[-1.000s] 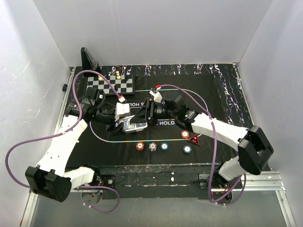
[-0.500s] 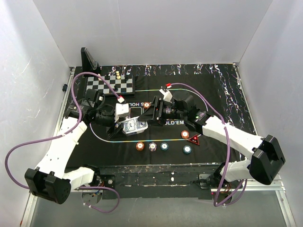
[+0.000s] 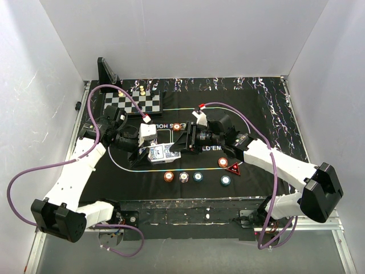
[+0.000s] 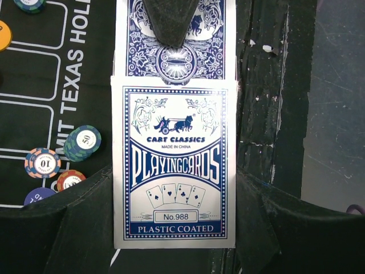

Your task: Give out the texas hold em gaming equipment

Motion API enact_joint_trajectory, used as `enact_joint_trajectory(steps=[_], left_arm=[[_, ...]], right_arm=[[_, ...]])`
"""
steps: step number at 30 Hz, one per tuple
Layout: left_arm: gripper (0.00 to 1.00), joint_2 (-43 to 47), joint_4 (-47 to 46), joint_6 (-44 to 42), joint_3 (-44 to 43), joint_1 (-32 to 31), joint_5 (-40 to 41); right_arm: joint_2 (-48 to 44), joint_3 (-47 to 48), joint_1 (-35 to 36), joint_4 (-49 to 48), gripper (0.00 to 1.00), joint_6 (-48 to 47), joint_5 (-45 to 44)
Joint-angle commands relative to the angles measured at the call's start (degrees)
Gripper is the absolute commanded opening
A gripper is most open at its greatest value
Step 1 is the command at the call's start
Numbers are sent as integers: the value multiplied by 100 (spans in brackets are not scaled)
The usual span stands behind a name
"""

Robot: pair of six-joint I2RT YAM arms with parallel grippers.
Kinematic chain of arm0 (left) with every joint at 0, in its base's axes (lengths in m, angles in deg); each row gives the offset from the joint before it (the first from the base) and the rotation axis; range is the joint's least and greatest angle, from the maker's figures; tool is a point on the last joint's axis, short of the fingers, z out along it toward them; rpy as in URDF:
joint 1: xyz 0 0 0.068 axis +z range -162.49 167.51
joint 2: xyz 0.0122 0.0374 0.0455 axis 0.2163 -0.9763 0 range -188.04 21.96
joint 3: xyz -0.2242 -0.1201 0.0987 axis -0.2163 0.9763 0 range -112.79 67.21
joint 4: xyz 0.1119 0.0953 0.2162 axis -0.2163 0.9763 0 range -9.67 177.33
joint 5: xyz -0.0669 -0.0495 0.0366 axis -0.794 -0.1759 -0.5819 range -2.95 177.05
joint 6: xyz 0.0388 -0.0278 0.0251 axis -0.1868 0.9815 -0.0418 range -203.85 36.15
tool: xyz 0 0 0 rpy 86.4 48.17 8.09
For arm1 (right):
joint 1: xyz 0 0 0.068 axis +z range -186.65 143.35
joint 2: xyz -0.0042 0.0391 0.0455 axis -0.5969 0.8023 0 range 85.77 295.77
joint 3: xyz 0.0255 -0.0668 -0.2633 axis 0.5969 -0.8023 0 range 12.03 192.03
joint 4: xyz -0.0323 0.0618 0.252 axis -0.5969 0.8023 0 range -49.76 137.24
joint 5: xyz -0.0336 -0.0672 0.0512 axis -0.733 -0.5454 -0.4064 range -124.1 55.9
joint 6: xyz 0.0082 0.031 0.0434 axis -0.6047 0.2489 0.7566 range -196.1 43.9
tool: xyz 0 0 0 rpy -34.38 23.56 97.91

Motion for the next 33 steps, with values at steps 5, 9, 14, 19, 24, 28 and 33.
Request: enact_joint_trajectory(steps=[5,9,14,19,24,28,33], left_arm=[[48,88,2,-29,-165,-23,-41],[47,159,-139,103,-112,-23,-198],[46,141,-192,129,-94,-23,-304],[45,185,-280,217,-51,-32,-366],[45,203,-359,331,-68,-23,-436],[45,203,-385,375,-103,-32,-463],[44,212,-377,393,-147,-23,-480]], right_arm=[[-178,239,4,126,43,-151,-131],[-292,177,-57,161,42,-142,-175],[-450,81,-162,179,42,-134,-175],[-556,36,-250,258,42,-160,-192],[-618,10,-321,267,40,-169,-175],[-583,1,-330,267,36,-160,-131],[-687,-43,-373,416,32,-230,-227]])
